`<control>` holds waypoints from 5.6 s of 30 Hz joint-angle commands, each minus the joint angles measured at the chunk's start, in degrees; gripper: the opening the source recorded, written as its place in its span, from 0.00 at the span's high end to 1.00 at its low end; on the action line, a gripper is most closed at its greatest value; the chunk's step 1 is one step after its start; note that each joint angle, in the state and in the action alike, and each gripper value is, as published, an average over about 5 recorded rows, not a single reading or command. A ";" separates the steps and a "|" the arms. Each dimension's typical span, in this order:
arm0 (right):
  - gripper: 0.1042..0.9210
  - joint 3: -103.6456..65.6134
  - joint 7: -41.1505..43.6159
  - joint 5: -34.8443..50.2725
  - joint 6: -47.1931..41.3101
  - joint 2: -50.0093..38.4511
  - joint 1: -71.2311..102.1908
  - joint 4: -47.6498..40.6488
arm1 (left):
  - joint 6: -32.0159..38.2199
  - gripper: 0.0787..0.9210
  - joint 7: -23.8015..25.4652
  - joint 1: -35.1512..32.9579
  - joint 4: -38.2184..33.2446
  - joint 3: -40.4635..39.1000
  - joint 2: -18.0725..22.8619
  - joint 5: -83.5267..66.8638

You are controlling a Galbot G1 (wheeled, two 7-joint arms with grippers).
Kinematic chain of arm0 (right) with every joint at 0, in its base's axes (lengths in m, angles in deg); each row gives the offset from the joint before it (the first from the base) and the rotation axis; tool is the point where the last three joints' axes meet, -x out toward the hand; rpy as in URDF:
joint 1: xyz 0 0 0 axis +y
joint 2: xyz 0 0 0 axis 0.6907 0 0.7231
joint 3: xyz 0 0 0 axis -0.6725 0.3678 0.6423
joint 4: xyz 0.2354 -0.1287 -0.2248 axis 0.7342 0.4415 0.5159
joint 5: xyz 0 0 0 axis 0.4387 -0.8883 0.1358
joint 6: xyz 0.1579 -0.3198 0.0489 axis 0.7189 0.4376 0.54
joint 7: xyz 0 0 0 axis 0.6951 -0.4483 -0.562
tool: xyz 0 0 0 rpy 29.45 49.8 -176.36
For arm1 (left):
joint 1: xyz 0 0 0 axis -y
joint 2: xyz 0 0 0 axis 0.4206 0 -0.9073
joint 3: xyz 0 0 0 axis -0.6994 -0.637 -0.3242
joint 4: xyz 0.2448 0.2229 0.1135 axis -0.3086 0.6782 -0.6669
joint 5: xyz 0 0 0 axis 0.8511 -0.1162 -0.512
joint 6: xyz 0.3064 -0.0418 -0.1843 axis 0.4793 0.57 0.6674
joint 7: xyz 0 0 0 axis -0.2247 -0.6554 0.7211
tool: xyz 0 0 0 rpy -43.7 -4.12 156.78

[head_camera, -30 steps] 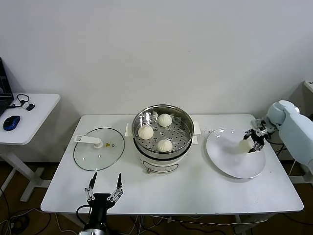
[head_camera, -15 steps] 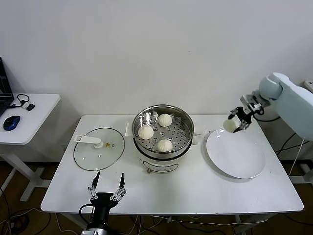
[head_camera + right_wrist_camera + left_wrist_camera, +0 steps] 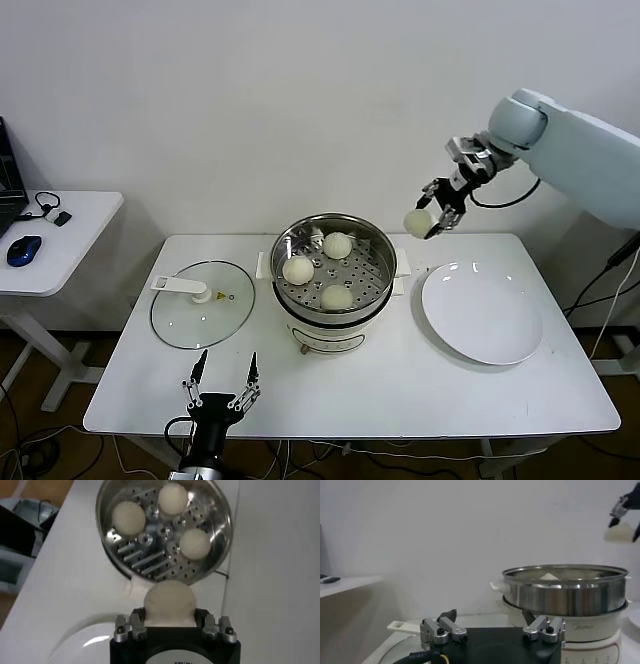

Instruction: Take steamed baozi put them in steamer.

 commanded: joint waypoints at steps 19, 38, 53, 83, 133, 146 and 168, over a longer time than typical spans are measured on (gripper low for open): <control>0.35 7.48 -2.39 6.19 -7.03 12.64 4.35 -0.45 | -0.40 0.12 -0.01 0.54 -0.54 0.19 -0.10 -0.53; 0.34 5.08 -2.54 0.27 -5.85 13.92 8.80 -5.83 | -0.04 0.12 0.00 0.00 -0.09 0.41 -0.15 -0.91; 0.32 3.93 -3.14 -0.89 -5.48 14.72 9.48 -7.41 | 0.24 0.12 0.04 -0.39 0.12 0.51 -0.25 -1.05; 0.12 -0.98 -3.69 6.65 -5.72 5.97 2.42 -2.02 | 0.18 0.12 0.04 -0.48 -0.49 0.63 -0.29 -0.83; 0.12 -108.42 -61.12 -5.33 34.74 14.69 122.87 38.80 | 0.11 0.12 -1.73 -1.39 -0.74 0.50 0.36 0.34; 0.12 -105.96 -61.42 -3.18 35.29 18.81 130.22 37.32 | -0.27 0.12 -1.93 -1.09 -0.43 0.42 0.79 0.62; 0.12 -104.11 -60.29 0.17 26.09 17.91 129.63 39.60 | -0.07 0.12 -1.94 -1.44 -0.65 0.62 1.23 0.83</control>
